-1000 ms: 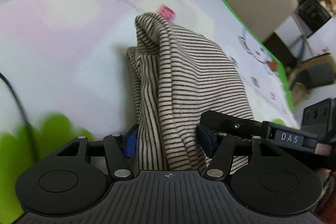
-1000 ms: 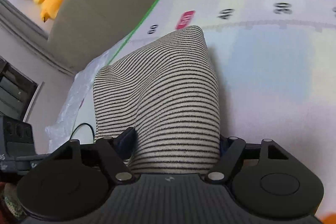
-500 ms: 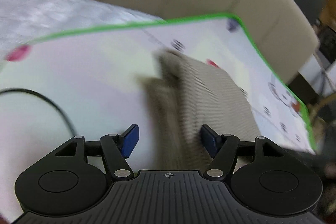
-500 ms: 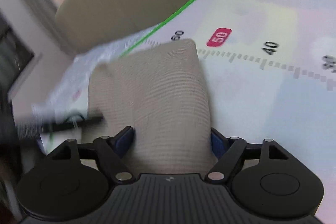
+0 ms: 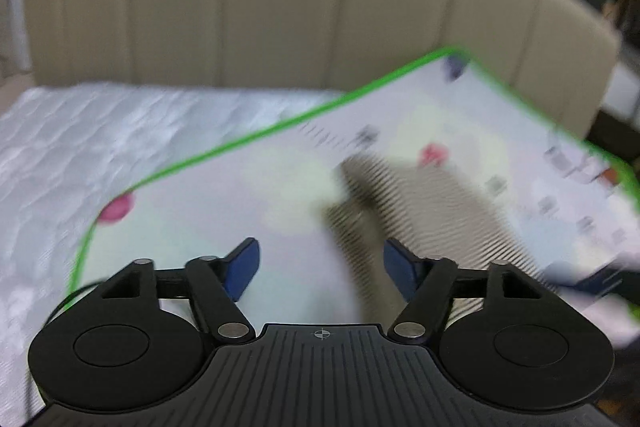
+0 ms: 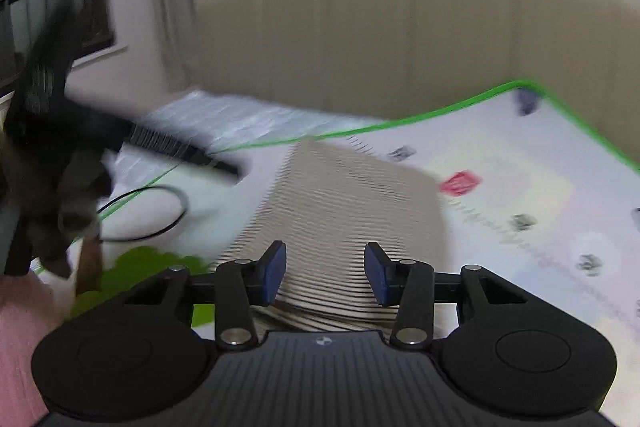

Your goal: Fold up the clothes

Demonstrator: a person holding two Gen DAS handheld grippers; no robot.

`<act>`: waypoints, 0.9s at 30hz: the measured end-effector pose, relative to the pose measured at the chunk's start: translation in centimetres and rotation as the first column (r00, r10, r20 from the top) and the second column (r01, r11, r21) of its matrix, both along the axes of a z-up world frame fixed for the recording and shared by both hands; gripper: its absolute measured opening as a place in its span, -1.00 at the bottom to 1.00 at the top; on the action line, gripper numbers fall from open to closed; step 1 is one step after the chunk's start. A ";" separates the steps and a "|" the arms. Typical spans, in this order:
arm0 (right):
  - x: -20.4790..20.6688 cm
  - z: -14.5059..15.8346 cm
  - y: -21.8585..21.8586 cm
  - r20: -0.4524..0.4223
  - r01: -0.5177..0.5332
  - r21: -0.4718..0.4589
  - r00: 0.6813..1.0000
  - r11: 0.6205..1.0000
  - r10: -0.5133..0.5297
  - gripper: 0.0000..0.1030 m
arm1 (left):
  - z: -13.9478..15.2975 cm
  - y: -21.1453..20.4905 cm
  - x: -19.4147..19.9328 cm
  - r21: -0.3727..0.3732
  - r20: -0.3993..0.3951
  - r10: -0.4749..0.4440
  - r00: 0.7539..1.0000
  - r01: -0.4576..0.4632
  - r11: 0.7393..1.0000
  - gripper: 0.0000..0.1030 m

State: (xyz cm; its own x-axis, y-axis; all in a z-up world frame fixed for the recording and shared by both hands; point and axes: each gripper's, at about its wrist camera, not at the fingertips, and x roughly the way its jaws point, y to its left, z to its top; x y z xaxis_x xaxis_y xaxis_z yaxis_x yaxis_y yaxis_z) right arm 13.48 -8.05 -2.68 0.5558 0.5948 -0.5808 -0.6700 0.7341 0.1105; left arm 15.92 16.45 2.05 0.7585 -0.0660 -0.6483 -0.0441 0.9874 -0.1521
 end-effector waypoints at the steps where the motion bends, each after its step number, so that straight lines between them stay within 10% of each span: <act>1: 0.4 -1.0 1.1 -0.055 -0.017 -0.007 0.998 1.000 0.017 -0.16 | 0.7 -0.5 0.3 -0.026 0.029 -0.023 0.999 0.024 0.999 0.32; 7: -1.3 -2.9 3.8 -0.057 -0.124 -0.105 0.991 0.987 0.118 0.05 | -1.4 -4.0 4.1 -0.136 0.053 -0.101 0.993 0.107 0.985 0.31; 11: -0.2 -0.4 0.1 -0.147 -0.166 -0.025 0.976 0.986 0.161 0.09 | -5.5 -4.5 4.4 -0.026 -0.005 -0.137 0.991 0.137 0.990 0.15; 17: 8.6 2.5 -6.4 -0.305 0.173 0.218 0.947 0.961 -0.101 0.38 | -5.8 -3.8 4.3 -0.069 0.006 -0.165 0.986 0.165 0.984 0.15; 22: 15.3 0.4 -4.9 -0.347 0.272 0.222 0.919 0.936 -0.185 0.54 | -5.9 -3.0 4.1 -0.124 0.017 -0.173 0.985 0.174 0.977 0.18; 27: 18.2 -5.6 -2.1 -0.541 0.378 0.182 0.809 0.907 -0.229 0.33 | -6.2 -2.1 4.4 -0.187 0.024 -0.172 0.985 0.174 0.967 0.19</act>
